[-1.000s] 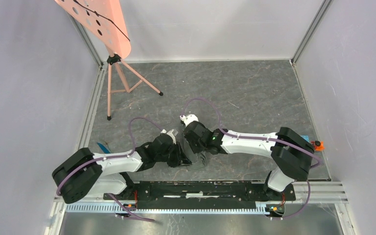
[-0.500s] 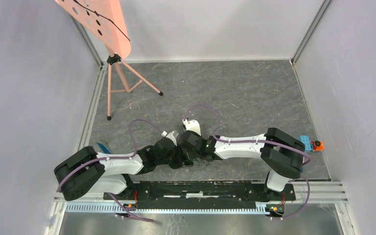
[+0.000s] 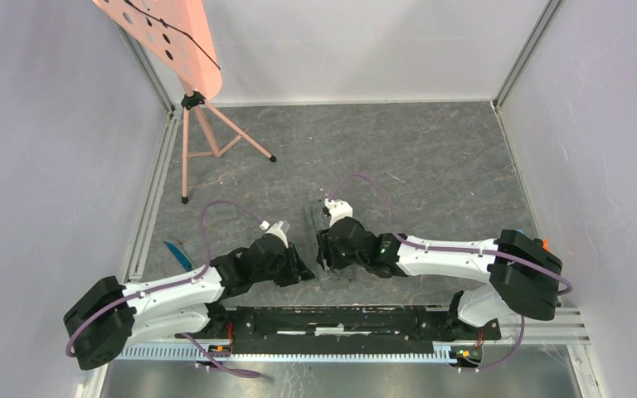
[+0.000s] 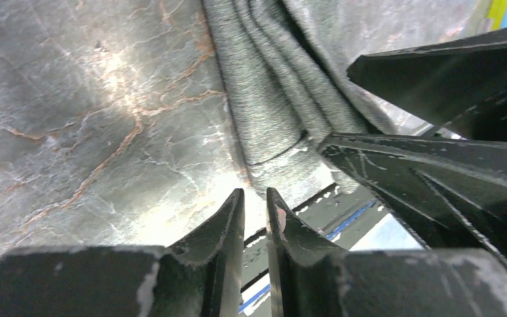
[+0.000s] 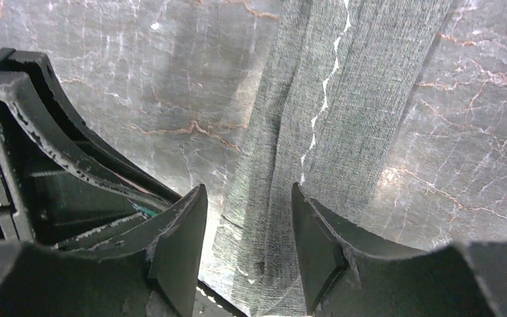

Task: Fold the napkin into a case and place the utensils inside
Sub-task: Fold the 2/3-rectangle-folded napkin at the center of the board.

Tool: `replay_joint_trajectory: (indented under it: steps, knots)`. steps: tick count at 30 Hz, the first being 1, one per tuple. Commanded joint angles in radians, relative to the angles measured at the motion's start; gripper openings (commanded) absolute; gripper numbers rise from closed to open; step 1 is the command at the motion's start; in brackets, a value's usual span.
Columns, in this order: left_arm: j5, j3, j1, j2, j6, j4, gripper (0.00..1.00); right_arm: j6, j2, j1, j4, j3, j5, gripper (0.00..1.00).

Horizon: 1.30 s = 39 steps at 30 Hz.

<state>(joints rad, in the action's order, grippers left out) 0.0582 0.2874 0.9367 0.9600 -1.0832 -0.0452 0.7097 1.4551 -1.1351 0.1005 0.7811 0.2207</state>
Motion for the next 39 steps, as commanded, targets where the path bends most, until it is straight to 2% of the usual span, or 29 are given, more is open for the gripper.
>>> replay_joint_trajectory:
  steps: [1, 5, 10, 12, 19, 22, 26, 29, 31, 35, 39]
  knots:
    - [0.031, 0.01, -0.009, 0.053, 0.025, 0.01, 0.25, -0.03, -0.034, 0.01, -0.064, -0.041, -0.039, 0.55]
    - [0.078, -0.011, -0.008, 0.135, 0.003, 0.136, 0.26, -0.009, -0.027, 0.009, -0.093, -0.07, -0.056, 0.41]
    - [0.111, -0.012, 0.002, 0.288, -0.019, 0.266, 0.19, 0.092, 0.007, 0.003, -0.273, -0.168, -0.06, 0.25]
    - [0.114, -0.023, 0.01, 0.333, -0.038, 0.32, 0.16, 0.138, 0.024, -0.007, -0.349, -0.215, -0.041, 0.22]
    - [0.105, -0.051, 0.036, 0.376, -0.072, 0.406, 0.12, 0.15, -0.006, -0.014, -0.445, -0.298, 0.019, 0.22]
    - [0.089, -0.051, 0.035, 0.347, -0.071, 0.387, 0.12, 0.119, -0.021, -0.011, -0.409, -0.292, 0.027, 0.24]
    - [0.051, -0.024, 0.016, 0.243, -0.025, 0.24, 0.17, -0.013, -0.072, 0.002, -0.305, -0.238, 0.032, 0.37]
    - [0.036, 0.003, -0.035, 0.143, 0.023, 0.102, 0.27, -0.119, -0.124, 0.017, -0.243, -0.199, 0.027, 0.4]
    - [0.042, 0.004, -0.078, 0.11, 0.034, 0.072, 0.29, -0.125, -0.159, 0.04, -0.207, -0.196, 0.028, 0.41]
    - [0.096, 0.013, -0.106, 0.17, 0.042, 0.121, 0.25, -0.123, -0.177, 0.095, -0.231, -0.225, -0.083, 0.39]
    - [0.136, 0.041, -0.074, 0.301, 0.014, 0.227, 0.23, -0.143, -0.171, 0.099, -0.213, -0.226, -0.091, 0.35]
